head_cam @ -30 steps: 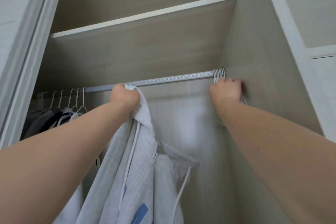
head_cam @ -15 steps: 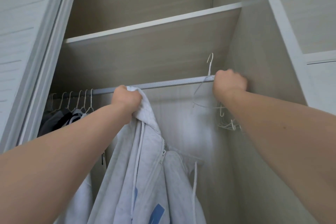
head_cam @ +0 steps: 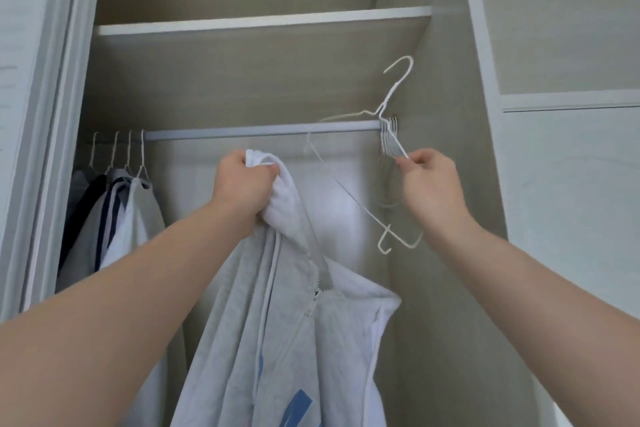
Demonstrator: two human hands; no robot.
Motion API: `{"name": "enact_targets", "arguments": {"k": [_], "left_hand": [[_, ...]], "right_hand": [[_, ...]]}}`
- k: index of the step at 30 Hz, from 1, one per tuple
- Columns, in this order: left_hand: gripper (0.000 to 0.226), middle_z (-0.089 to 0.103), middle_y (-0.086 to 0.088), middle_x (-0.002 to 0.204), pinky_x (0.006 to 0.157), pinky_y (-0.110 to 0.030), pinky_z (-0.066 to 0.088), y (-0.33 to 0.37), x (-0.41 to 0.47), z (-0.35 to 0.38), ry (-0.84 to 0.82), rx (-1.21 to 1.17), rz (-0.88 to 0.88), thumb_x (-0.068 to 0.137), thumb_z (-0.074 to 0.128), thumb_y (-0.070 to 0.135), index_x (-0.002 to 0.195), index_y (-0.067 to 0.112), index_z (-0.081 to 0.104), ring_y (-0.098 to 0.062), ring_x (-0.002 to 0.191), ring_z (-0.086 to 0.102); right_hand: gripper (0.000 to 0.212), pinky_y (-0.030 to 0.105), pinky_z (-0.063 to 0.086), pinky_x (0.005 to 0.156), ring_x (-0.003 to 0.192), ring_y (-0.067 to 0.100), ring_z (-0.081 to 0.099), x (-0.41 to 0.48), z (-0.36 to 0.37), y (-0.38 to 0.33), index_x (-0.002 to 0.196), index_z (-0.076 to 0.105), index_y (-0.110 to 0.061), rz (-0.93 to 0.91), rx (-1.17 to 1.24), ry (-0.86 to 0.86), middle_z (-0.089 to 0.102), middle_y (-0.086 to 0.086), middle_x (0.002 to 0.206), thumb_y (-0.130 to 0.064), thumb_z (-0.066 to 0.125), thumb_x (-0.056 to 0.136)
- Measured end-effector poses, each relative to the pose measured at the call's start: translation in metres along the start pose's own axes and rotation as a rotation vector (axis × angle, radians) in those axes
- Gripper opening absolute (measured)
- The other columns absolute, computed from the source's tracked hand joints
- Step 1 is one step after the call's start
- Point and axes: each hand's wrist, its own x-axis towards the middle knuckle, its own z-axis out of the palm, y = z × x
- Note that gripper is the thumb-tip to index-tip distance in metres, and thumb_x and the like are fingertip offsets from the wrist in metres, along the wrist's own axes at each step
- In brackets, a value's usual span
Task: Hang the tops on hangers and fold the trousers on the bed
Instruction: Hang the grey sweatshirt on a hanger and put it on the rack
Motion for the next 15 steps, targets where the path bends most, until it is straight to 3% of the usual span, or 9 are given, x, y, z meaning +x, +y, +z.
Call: {"name": "enact_targets", "arguments": {"k": [2,4,7,10,15], "left_hand": [[0.012,0.057,-0.011,0.087,0.042,-0.013,0.044,-0.001,-0.015,-0.004,0.005,-0.012,-0.006,0.094,0.059,0.004,0.105,0.008,0.057,-0.014,0.065,0.056],[0.014,0.057,-0.012,0.092,0.053,-0.020,0.048,0.001,-0.027,-0.010,0.015,-0.016,-0.016,0.092,0.062,0.006,0.106,0.007,0.058,-0.018,0.072,0.058],[0.012,0.057,-0.010,0.090,0.065,-0.028,0.047,0.017,-0.048,-0.015,0.011,-0.017,-0.030,0.091,0.063,0.007,0.094,0.014,0.054,-0.021,0.080,0.058],[0.012,0.057,-0.006,0.087,0.065,-0.027,0.047,0.045,-0.075,-0.018,-0.008,0.031,-0.024,0.092,0.063,0.009,0.099,0.013,0.054,-0.019,0.078,0.057],[0.012,0.060,-0.010,0.093,0.069,-0.031,0.047,0.091,-0.135,-0.007,-0.063,0.128,-0.029,0.092,0.065,0.012,0.096,0.015,0.054,-0.024,0.082,0.059]], "right_hand": [[0.013,0.030,0.033,0.060,0.058,0.018,0.044,-0.033,-0.019,-0.002,0.087,0.058,-0.022,0.006,0.150,0.023,0.049,-0.003,0.061,-0.024,0.050,0.097],[0.012,0.028,0.030,0.052,0.048,0.012,0.039,-0.061,-0.039,-0.010,0.086,0.051,-0.028,0.033,0.288,0.041,0.045,-0.008,0.055,-0.024,0.047,0.097],[0.009,0.024,0.031,0.043,0.042,0.013,0.038,-0.079,-0.067,-0.029,0.093,0.047,-0.021,0.144,0.411,0.000,0.047,-0.001,0.056,-0.015,0.048,0.099],[0.015,0.022,0.027,0.040,0.037,0.015,0.034,-0.071,-0.096,-0.052,0.091,0.049,-0.014,0.238,0.512,-0.090,0.043,-0.001,0.048,-0.025,0.055,0.100],[0.033,0.021,0.016,0.046,0.034,0.013,0.020,-0.084,-0.174,-0.073,0.096,0.061,-0.010,0.267,0.545,-0.172,0.027,-0.005,0.044,-0.032,0.039,0.108]]}}
